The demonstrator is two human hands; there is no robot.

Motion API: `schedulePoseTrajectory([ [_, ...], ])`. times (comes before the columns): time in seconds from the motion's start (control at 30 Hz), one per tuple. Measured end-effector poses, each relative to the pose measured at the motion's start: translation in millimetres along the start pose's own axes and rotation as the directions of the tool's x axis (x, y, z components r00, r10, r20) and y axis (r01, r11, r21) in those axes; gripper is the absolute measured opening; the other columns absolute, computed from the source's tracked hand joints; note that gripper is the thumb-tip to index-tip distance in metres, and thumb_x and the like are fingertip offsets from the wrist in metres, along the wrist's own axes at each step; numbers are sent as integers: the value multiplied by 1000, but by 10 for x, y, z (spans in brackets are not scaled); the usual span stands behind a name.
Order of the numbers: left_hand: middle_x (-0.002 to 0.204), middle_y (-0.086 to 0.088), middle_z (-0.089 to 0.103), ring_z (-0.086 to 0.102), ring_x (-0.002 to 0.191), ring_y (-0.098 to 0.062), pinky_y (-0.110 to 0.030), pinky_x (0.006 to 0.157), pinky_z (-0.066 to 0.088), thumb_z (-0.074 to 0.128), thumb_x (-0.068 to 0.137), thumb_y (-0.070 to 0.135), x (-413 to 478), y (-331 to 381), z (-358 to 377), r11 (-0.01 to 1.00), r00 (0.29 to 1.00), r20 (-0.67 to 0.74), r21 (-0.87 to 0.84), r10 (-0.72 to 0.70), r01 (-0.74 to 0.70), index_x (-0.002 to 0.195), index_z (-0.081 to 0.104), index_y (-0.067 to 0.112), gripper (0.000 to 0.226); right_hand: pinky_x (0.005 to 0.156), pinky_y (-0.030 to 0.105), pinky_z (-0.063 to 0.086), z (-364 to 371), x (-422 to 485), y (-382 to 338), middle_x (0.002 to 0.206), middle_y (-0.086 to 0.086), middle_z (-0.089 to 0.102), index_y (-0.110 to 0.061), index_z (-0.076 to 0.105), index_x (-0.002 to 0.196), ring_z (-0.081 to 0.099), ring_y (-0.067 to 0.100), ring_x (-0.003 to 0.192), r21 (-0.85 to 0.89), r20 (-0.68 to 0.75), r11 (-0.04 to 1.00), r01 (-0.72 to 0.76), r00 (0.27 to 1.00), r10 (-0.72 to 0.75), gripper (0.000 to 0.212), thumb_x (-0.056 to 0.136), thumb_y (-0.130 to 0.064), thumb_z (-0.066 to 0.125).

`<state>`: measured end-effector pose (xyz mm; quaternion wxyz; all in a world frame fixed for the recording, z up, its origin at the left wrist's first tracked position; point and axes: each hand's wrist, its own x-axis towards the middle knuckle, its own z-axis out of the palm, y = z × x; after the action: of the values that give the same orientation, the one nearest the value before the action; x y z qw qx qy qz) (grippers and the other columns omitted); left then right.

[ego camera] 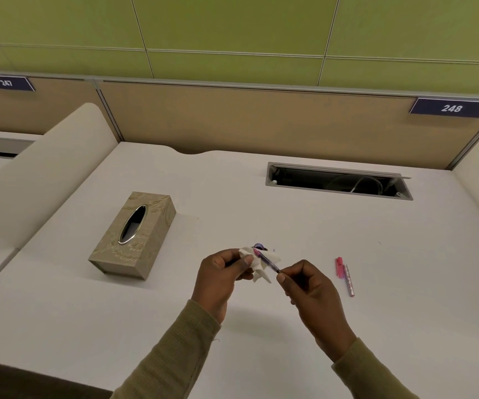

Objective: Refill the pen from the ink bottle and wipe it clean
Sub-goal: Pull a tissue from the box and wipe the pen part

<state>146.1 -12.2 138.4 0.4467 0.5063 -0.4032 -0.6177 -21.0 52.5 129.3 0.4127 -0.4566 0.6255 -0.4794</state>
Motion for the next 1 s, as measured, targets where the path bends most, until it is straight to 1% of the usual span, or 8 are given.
schedulePoseTrajectory([
  [0.13,83,-11,75,64,70,-19,-32,73,57,64,88,1,-19,2,-12,1000,1000,-12,-17,-20,20,91,76,3,12,58,25,49,-14,-44,15,70,-4,66,-21,65,79,59,14,66,-249,-96,949,193,970,-223,16,87,-11,74],
  [0.27,81,-12,73,62,72,-22,-35,73,55,64,87,0,-27,-3,-13,998,999,-21,-49,-30,28,90,75,1,11,60,24,48,-48,-42,-1,73,-7,64,-18,64,80,59,16,71,-285,-172,912,294,921,-350,16,86,-7,74],
  [0.4,82,-11,74,62,73,-21,-35,74,55,64,87,1,-55,-1,25,996,999,-10,-83,-40,39,91,76,3,12,59,23,48,24,-56,-2,73,-8,62,-18,64,80,58,16,71,-329,-117,882,338,912,-393,16,85,-7,75],
  [0.53,80,-11,73,61,73,-22,-35,73,53,63,88,0,-74,3,19,990,998,-12,-130,-57,55,87,76,5,13,59,27,48,-11,-58,43,72,-6,60,-18,62,79,57,16,70,-342,-167,881,327,901,-400,19,84,-6,75],
  [0.67,84,-13,73,61,74,-22,-35,73,54,64,87,1,-83,6,12,986,998,-12,-152,-65,62,87,76,5,13,59,19,46,28,-99,9,72,-8,60,-17,64,81,57,14,70,-375,-117,852,365,893,-434,16,84,-6,75],
  [0.83,84,-11,74,62,73,-22,-33,71,53,63,88,1,-91,18,0,982,998,-7,-178,-65,63,85,76,6,14,61,24,51,15,-105,-7,72,-6,67,-20,66,79,62,14,69,-201,-197,960,193,952,-232,15,89,-12,73],
  [0.9,85,-9,75,65,73,-21,-33,70,53,62,88,1,-94,28,-4,982,998,-7,-180,-61,58,85,76,7,14,60,21,48,13,-116,-54,71,-4,68,-21,68,80,58,12,63,-84,-136,991,105,984,-115,12,91,-16,70],
  [1.0,87,-8,76,68,75,-19,-33,71,54,62,88,2,-113,31,16,981,998,6,-183,-67,67,89,75,6,14,60,28,49,62,-124,-69,68,0,67,-20,71,81,57,12,62,39,-24,997,-63,998,64,12,93,-19,68],
])
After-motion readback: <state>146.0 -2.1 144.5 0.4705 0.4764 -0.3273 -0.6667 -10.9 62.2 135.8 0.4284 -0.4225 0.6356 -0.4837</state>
